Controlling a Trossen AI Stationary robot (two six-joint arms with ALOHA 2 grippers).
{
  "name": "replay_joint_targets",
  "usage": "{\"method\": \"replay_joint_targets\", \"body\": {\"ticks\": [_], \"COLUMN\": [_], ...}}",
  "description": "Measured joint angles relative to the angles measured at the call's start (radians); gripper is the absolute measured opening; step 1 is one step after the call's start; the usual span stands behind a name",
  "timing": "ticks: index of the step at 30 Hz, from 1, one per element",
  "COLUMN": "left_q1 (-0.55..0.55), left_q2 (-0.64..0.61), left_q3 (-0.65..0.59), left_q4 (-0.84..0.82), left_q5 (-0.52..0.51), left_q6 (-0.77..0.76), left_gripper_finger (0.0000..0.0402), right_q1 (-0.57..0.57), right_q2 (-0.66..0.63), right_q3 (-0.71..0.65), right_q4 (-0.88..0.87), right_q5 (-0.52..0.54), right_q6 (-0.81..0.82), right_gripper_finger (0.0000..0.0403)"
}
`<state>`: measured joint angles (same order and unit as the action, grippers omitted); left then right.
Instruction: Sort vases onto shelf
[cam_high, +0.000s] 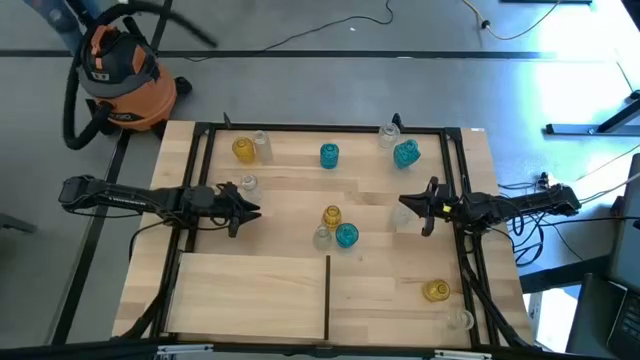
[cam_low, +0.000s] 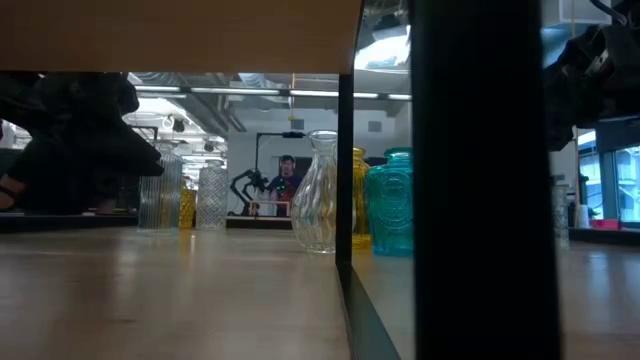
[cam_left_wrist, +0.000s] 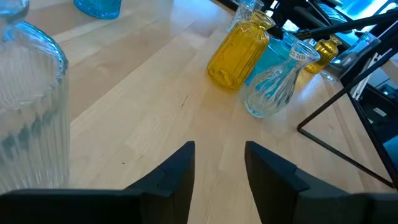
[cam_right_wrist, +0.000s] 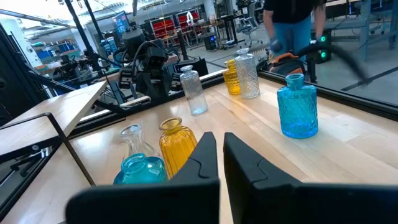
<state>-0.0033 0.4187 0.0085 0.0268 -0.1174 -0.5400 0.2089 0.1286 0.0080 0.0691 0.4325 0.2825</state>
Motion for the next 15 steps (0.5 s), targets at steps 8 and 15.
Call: {"method": "replay_joint_targets", "body": {"ticks": [8,15], "left_q1": [0.0,0.0], "left_q2": [0.0,0.0], "left_q3": [0.0,0.0], "left_q4": [0.0,0.0], "left_q5": [0.0,0.0], "left_q6": [0.0,0.0], "left_gripper_finger": [0.0133,0.0133], "right_q1": [0.0,0.0], "right_q2": [0.0,0.0], "right_q3": [0.0,0.0], "right_q4": [0.0,0.004], "right_q5": [0.0,0.088], "right_q6": [0.0,-0.227], "right_gripper_finger": [0.0001,0.0001]}}
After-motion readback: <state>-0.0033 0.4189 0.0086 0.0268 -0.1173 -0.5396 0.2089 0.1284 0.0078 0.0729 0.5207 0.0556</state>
